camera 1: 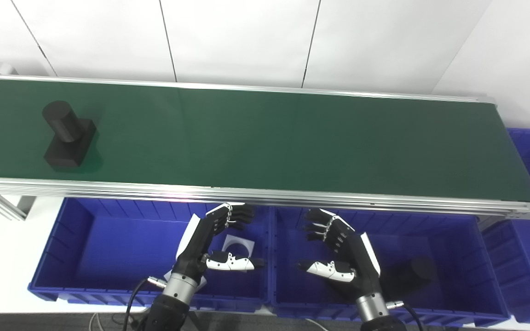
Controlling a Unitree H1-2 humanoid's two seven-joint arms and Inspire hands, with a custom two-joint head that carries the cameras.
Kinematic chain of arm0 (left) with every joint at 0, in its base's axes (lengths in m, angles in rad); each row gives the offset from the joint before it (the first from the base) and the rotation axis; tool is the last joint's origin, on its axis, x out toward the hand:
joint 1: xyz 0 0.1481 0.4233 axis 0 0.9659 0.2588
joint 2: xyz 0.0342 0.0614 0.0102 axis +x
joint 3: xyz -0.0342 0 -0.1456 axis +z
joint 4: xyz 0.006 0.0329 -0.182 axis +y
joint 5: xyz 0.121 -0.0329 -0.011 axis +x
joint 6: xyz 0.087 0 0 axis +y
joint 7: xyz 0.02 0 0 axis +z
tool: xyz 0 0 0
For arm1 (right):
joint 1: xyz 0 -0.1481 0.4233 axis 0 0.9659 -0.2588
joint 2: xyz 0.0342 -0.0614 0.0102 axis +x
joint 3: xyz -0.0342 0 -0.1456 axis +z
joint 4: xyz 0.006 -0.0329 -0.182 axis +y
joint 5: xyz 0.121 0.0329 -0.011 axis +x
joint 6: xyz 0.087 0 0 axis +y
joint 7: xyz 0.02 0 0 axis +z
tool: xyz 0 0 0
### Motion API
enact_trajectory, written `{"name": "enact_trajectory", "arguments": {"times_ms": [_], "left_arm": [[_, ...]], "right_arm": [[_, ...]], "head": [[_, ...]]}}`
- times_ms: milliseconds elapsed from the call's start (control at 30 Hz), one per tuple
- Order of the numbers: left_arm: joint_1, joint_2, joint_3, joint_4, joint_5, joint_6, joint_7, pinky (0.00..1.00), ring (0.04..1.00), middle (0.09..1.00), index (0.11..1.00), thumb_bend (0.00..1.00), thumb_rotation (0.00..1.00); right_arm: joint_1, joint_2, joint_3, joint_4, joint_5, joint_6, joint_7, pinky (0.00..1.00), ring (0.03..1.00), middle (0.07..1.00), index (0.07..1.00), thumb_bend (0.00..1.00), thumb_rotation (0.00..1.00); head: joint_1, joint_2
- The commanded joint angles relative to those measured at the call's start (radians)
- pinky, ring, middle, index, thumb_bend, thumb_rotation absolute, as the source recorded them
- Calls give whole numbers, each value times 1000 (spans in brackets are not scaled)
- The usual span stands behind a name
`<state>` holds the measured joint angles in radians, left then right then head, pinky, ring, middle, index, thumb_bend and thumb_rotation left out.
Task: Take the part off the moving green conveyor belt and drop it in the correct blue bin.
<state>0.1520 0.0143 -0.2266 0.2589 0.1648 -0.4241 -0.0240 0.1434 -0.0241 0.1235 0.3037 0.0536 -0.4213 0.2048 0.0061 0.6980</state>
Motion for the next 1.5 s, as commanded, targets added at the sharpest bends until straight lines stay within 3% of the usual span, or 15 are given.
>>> {"name": "enact_trajectory", "arguments": {"times_ms": [0,200,333,500,700,1000,1267,1467], "left_arm": [[-11,-9,-1,-27,-2,-39,7,601,663,681,680,822,58],[-18,-12,-6,0,6,-44,16,586,663,684,680,821,58],[-30,-15,-25,26,9,-45,32,570,667,693,681,821,51],[-52,-22,-62,84,12,-46,77,598,668,690,674,829,67],[-72,-22,-103,138,48,-46,143,583,664,680,676,842,82],[-98,-16,-155,195,50,-46,201,622,667,688,684,843,111],[-115,-8,-186,220,46,-46,235,630,670,691,685,838,122],[-121,-7,-199,230,43,-46,251,625,669,692,685,837,115]], "right_arm": [[-9,7,-6,-29,9,-49,19,643,705,768,746,827,168],[-18,3,-17,-5,7,-49,34,640,706,773,744,832,168],[-21,1,-39,20,33,-49,60,658,715,773,739,847,171],[-28,-4,-84,63,57,-49,114,655,719,780,746,835,174],[-49,2,-143,127,62,-49,175,649,721,785,755,821,176],[-70,16,-202,173,51,-49,224,648,721,783,761,804,162],[-78,20,-217,177,36,-49,236,639,707,775,756,801,163],[-55,21,-219,90,35,-49,243,603,679,755,728,829,204]], "head": [[4,-4],[37,-22],[120,-47],[220,-105],[272,-152],[306,-185],[303,-188],[304,-188]]}}
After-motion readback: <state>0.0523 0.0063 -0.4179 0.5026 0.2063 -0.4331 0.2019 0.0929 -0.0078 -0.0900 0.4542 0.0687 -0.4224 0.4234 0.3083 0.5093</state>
